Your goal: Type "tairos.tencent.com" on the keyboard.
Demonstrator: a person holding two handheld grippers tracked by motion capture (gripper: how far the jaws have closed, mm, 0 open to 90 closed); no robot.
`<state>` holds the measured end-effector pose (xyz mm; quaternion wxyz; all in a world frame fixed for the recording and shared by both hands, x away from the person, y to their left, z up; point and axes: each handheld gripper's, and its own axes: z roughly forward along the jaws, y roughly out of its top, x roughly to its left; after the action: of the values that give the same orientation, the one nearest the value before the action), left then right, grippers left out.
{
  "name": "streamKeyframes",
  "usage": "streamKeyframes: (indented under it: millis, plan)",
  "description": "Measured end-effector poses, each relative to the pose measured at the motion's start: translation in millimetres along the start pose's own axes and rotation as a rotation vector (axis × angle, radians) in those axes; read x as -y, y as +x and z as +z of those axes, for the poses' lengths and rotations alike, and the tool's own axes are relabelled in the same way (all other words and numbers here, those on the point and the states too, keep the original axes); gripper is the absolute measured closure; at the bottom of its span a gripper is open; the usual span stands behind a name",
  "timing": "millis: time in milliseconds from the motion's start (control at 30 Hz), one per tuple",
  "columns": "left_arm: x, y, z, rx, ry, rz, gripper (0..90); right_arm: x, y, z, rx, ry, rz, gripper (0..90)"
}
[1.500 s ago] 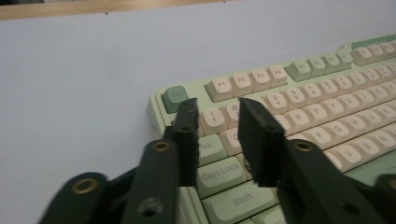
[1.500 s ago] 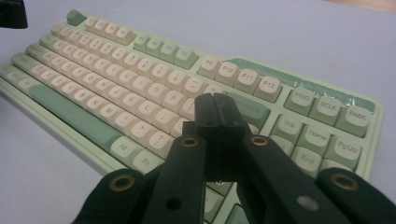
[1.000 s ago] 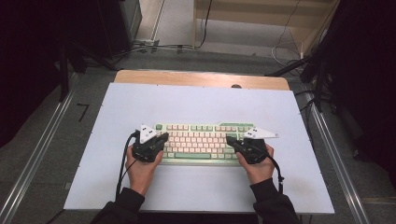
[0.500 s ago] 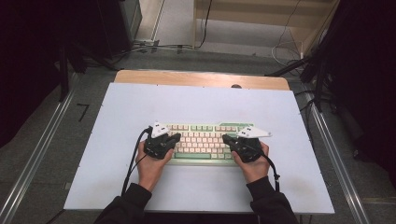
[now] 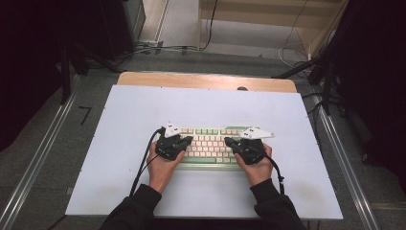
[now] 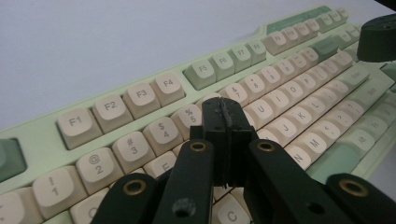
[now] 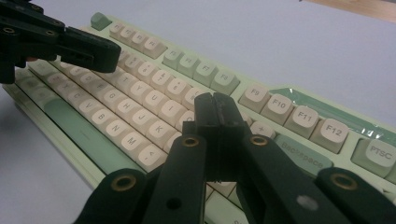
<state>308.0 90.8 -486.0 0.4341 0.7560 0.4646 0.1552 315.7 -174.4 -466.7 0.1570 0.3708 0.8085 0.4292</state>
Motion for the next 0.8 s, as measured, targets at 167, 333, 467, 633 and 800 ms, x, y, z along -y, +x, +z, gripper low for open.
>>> streamKeyframes:
  millis: [167, 333, 467, 633, 800]
  plan:
    - [-0.1, -1.0, 5.1, 0.002, 0.013, 0.005, 90.0, -0.3, 1.8, 5.4, -0.009, 0.011, -0.004, 87.6]
    - [0.0, 0.1, 7.6, 0.003, 0.02, -0.002, 90.0, -1.0, 1.5, 7.8, -0.011, 0.012, -0.003, 87.6]
    - [-0.1, 0.1, 8.9, 0.002, 0.019, -0.002, 90.0, -1.2, 3.0, 9.2, -0.014, 0.015, -0.008, 87.6]
    - [-0.9, 1.3, 10.0, 0.003, 0.018, -0.007, 90.0, -1.2, 4.0, 10.6, -0.018, 0.019, -0.011, 87.6]
    - [-1.9, 0.0, 11.3, 0.005, 0.026, -0.001, 90.0, -0.9, 4.5, 11.2, -0.017, 0.023, -0.011, 87.6]
